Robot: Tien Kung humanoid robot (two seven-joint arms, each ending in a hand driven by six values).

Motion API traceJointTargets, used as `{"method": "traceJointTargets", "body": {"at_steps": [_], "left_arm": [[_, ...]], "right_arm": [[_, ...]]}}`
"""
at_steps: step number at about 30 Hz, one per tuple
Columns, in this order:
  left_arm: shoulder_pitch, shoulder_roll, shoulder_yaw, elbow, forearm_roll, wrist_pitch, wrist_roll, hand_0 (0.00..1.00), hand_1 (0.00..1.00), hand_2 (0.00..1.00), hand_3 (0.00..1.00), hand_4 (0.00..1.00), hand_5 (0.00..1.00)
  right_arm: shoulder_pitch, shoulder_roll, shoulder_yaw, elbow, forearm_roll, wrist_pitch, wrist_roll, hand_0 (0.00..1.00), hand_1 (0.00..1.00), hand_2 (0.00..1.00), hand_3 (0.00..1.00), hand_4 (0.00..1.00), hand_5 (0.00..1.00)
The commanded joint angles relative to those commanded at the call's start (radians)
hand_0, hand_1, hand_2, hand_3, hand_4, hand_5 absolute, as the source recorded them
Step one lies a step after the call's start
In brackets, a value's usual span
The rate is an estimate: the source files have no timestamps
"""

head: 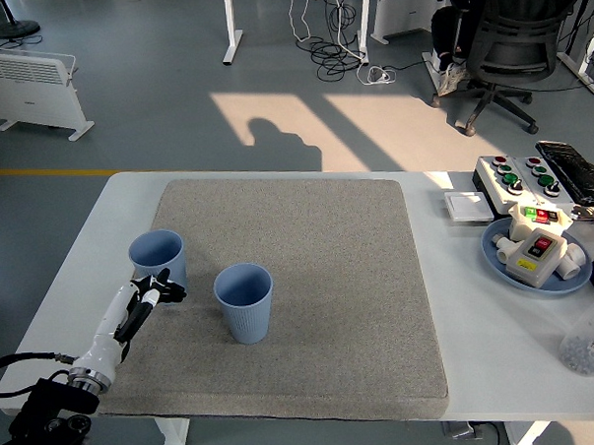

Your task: Push cup pick cup insert cup

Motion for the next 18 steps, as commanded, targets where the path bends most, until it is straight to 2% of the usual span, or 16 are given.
{"method": "traceJointTargets", "body": {"at_steps": [7, 18], "left_arm": [[-0.044, 0.001, 0.046, 0.038, -0.044, 0.001, -0.013, 0.664, 0.563, 0.527, 0.470, 0.630, 0.998], [-0.126, -0.019, 0.131, 0.131, -0.119, 0.004, -0.029, 0.663, 0.561, 0.522, 0.470, 0.621, 0.998]], "right_arm": [[0.001, 0.000, 0.002, 0.000, -0.004, 0.001, -0.001, 0.708, 0.637, 0.647, 0.584, 0.124, 0.409], [0.004, 0.000, 0.002, 0.001, -0.008, 0.002, -0.002, 0.708, 0.637, 0.646, 0.584, 0.123, 0.409]]}}
